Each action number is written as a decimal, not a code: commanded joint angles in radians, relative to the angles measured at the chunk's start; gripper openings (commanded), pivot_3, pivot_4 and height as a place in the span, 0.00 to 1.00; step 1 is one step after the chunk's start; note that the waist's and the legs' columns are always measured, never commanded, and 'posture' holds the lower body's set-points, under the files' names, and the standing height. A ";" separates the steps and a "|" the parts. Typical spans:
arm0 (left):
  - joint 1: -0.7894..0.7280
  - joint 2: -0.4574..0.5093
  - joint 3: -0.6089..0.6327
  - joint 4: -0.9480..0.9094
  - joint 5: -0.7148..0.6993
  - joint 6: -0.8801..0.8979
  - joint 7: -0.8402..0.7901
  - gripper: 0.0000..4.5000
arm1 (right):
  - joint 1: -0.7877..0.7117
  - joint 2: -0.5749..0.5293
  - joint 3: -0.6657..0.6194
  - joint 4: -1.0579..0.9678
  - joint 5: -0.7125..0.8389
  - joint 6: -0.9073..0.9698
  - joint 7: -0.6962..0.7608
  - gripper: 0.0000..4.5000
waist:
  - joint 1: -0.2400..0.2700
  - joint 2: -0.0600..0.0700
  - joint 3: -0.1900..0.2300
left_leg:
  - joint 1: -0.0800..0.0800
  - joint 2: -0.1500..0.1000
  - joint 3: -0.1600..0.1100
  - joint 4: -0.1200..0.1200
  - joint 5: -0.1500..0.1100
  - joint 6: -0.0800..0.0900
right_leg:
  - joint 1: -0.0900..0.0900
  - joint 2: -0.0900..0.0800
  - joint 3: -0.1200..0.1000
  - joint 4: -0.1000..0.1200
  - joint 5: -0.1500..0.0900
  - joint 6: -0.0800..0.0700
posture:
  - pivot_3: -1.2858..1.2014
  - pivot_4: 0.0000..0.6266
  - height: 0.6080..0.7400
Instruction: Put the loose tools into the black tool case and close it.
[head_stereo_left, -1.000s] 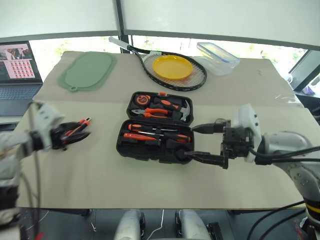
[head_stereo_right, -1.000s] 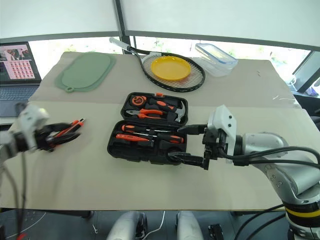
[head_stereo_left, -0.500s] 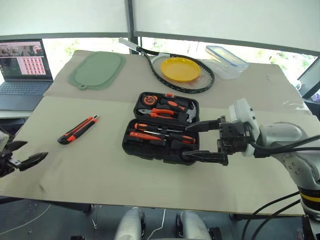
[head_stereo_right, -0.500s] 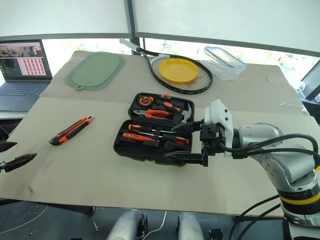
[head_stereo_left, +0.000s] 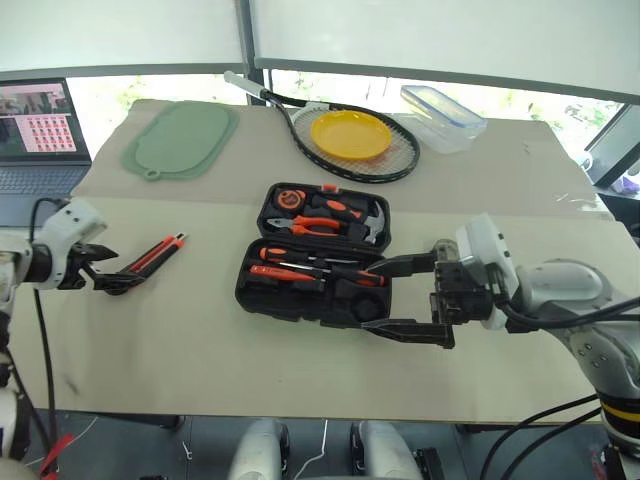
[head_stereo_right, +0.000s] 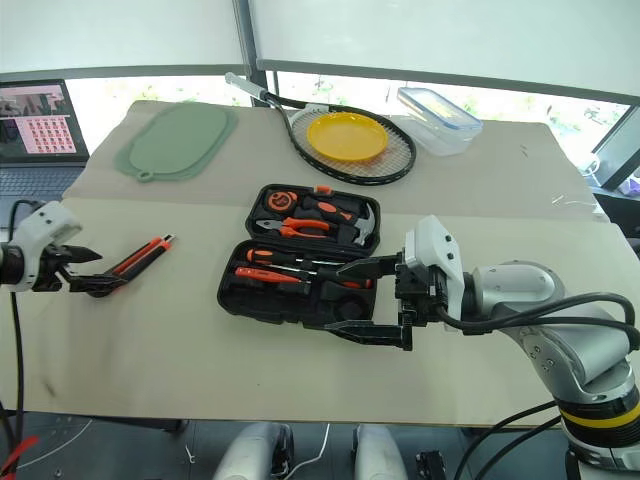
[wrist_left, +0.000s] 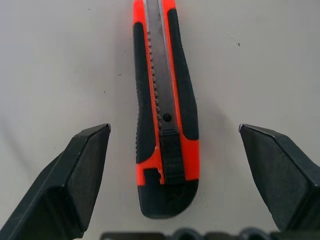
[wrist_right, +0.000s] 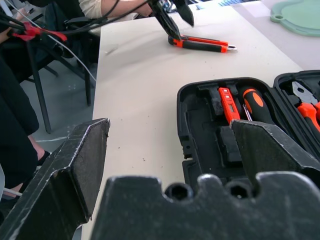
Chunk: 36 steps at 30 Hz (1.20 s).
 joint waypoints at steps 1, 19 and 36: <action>-0.100 -0.024 -0.051 0.146 0.088 -0.056 0.034 0.99 | 0.009 -0.008 -0.046 -0.041 0.035 0.012 -0.019 1.00 | 0.001 0.000 0.000 | 0.000 0.000 0.000 0.000 0.000 0.000 | 0.000 0.000 0.000 0.000 0.000 0.000 | 0.52 0.24 0.99; -0.191 -0.093 -0.025 0.218 0.086 -0.157 -0.102 0.39 | -0.060 -0.016 -0.018 -0.095 0.060 0.069 -0.143 1.00 | 0.006 -0.001 0.000 | -0.001 0.000 -0.009 0.002 0.000 0.001 | 0.000 -0.001 0.000 0.001 0.000 0.001 | 0.52 0.24 0.99; -0.151 -0.291 -0.192 -0.656 -0.106 -0.071 -0.325 0.39 | 0.166 -0.060 -0.121 -0.059 -0.059 -0.036 -0.074 1.00 | 0.007 -0.002 0.000 | -0.006 -0.002 -0.013 0.010 -0.002 0.004 | 0.002 0.000 0.000 -0.001 0.003 0.005 | 0.52 0.24 0.99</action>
